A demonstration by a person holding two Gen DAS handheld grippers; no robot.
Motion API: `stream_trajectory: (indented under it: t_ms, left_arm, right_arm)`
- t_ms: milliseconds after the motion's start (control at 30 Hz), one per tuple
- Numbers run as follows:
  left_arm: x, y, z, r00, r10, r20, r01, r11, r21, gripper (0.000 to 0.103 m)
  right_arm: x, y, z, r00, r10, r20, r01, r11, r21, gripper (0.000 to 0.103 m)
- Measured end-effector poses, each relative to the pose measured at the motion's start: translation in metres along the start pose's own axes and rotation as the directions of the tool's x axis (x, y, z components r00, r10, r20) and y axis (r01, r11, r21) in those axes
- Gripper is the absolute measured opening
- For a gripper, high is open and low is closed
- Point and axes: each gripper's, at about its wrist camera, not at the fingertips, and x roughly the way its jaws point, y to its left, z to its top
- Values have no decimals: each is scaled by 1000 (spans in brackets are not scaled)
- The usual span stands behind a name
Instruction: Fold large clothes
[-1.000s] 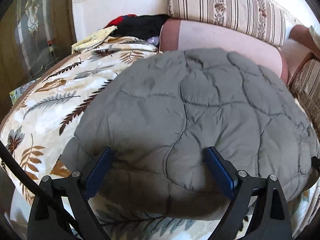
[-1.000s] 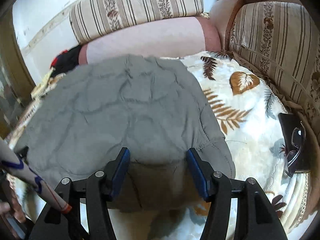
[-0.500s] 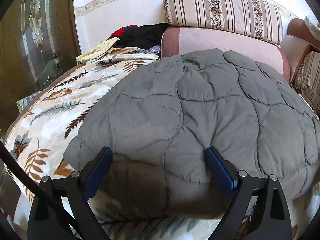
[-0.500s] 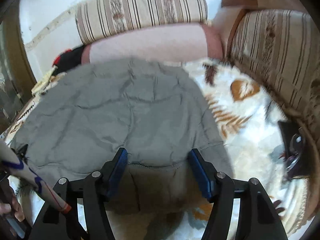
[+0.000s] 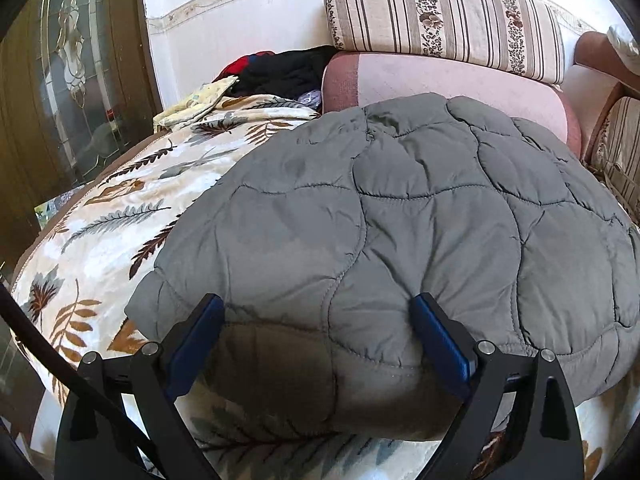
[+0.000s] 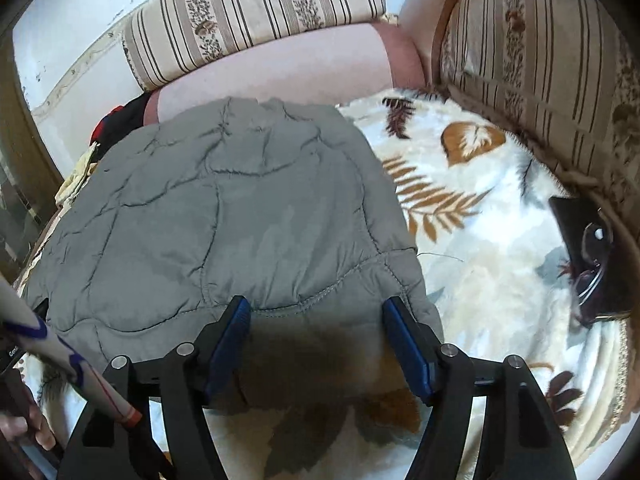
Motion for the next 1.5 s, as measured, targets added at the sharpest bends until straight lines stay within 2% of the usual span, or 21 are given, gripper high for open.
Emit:
stream_trajectory:
  t_ms: [200, 333, 400, 467, 533, 667, 867, 1167, 1233, 1300, 1400, 1500]
  left_arm:
    - [1, 1, 0, 1000, -3, -2, 3, 1000, -2, 95]
    - [1, 0, 1, 1000, -2, -3, 2, 1000, -4, 95]
    - [1, 0, 1, 1000, 0, -2, 0, 1000, -2, 95]
    - [1, 0, 1, 1000, -1, -2, 1, 1000, -1, 95]
    - [1, 0, 1, 1000, -3, -3, 3, 1000, -3, 95]
    - [1, 0, 1, 1000, -2, -3, 2, 1000, 2, 95]
    - [1, -1, 1, 1000, -1, -1, 1, 1000, 7, 95]
    - [-5, 0, 1, 1000, 2, 12, -2, 1000, -6, 95]
    - [-6, 2, 0, 1000, -3, 5, 3, 1000, -11, 95]
    - [-5, 5, 0, 1000, -11, -8, 11, 1000, -23, 95]
    - [0, 4, 0, 999, -12, -30, 11, 1000, -12, 97]
    - [5, 1, 0, 999, -5, -50, 5, 1000, 11, 99]
  right_arm:
    - [-1, 5, -2, 1000, -21, 12, 21, 999, -27, 76]
    - [-25, 23, -5, 987, -85, 134, 99, 990, -97, 76]
    - [-41, 40, -7, 976, -70, 206, 103, 983, -155, 76]
    - [-47, 59, -13, 974, -34, 225, 85, 971, -222, 76]
    - [-42, 71, -18, 980, -19, 200, 72, 964, -258, 76]
    - [-9, 78, -26, 997, -35, 67, 51, 964, -262, 78]
    - [-1, 75, -26, 998, -28, 59, 43, 966, -257, 82]
    - [-35, 77, -30, 993, -11, 115, 35, 977, -209, 82]
    - [-38, 77, -27, 990, -36, 138, 65, 975, -211, 82]
    - [-30, 74, -21, 989, -93, 112, 112, 977, -183, 82]
    - [-6, 56, -16, 996, -86, 0, 86, 990, -112, 87]
    - [2, 59, -14, 997, -74, -33, 68, 987, -147, 94]
